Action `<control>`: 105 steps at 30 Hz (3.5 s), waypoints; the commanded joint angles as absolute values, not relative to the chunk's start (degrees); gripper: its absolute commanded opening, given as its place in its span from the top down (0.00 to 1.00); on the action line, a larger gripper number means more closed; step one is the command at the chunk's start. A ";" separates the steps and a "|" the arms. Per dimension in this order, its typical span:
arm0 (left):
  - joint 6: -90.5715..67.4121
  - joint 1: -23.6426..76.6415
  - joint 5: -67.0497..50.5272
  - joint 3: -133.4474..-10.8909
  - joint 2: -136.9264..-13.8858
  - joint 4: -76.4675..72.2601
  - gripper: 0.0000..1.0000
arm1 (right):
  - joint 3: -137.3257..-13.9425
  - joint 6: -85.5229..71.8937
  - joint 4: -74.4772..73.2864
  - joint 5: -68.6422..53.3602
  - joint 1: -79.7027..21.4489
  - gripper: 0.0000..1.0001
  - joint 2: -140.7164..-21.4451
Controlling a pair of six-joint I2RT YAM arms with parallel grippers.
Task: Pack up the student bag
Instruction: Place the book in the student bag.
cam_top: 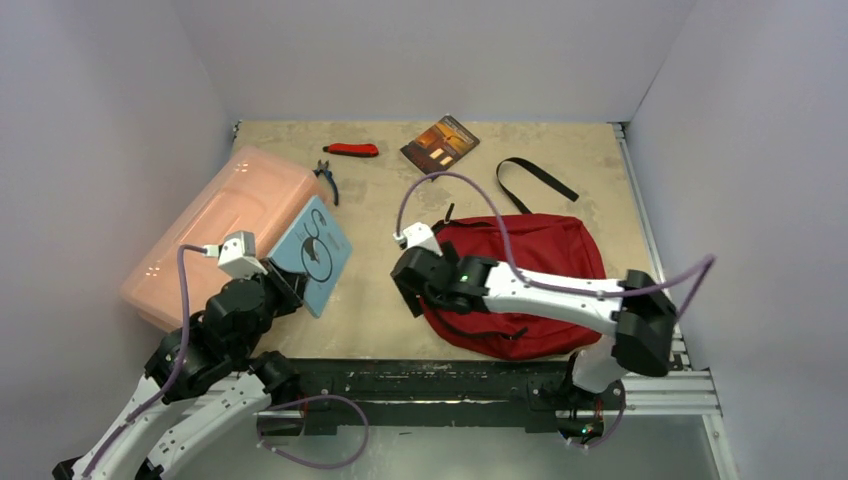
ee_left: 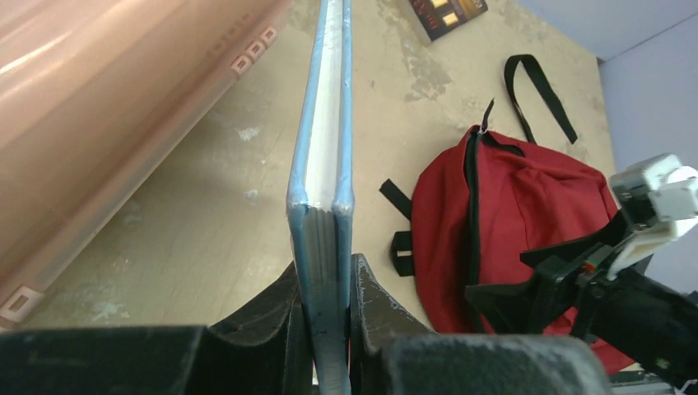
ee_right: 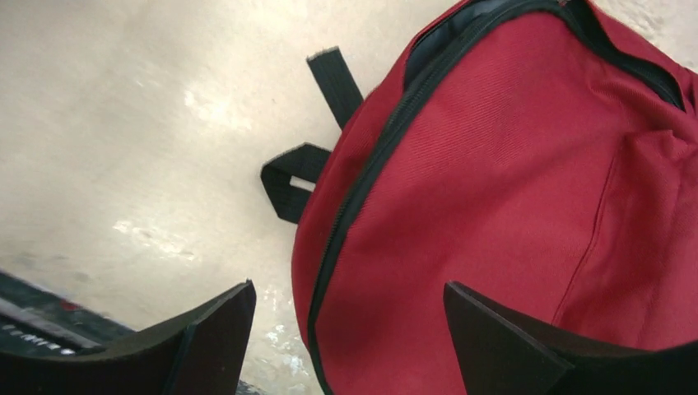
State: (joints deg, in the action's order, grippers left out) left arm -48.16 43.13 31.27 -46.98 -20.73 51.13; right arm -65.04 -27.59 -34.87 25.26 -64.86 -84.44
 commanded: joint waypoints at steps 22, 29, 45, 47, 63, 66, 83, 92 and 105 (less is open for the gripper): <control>-52.47 42.98 20.12 -49.85 -26.15 47.60 1.00 | -74.13 -35.68 -54.41 48.03 -72.39 0.97 -86.62; -52.18 42.90 1.55 -49.44 -32.33 36.05 1.00 | -70.13 -30.58 -44.80 39.86 -65.09 1.00 -74.90; -78.45 39.91 -28.83 -43.23 -62.02 -7.31 1.00 | -63.00 -25.29 -28.88 18.94 -52.62 1.00 -59.50; -80.74 40.02 -30.93 -44.02 -67.39 -12.41 1.00 | -62.97 -25.23 -28.71 18.81 -52.52 1.00 -59.46; -83.66 51.28 -25.38 -63.00 -108.86 -33.72 1.00 | -61.44 -26.31 -27.25 15.95 -52.56 1.00 -58.97; -84.60 51.56 -22.84 -64.74 -113.47 -32.28 1.00 | -60.49 -26.53 -27.40 16.82 -52.55 1.00 -57.75; -68.85 48.78 -15.96 -57.97 -96.60 -1.68 0.10 | -57.89 -25.71 -29.98 21.57 -52.47 1.00 -56.11; -58.65 48.78 -9.64 -46.41 -76.92 12.46 0.09 | -56.32 -26.18 -29.42 20.15 -52.38 1.00 -58.17; -51.33 48.69 14.10 -37.23 -32.84 28.64 0.09 | -44.88 -28.87 -8.45 -18.12 -52.33 0.35 -71.70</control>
State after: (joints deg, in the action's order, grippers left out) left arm -54.68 48.86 3.77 -38.50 -40.03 23.53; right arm -49.54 -25.41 -21.32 1.28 -52.10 -66.94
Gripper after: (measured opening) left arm 0.908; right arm 0.594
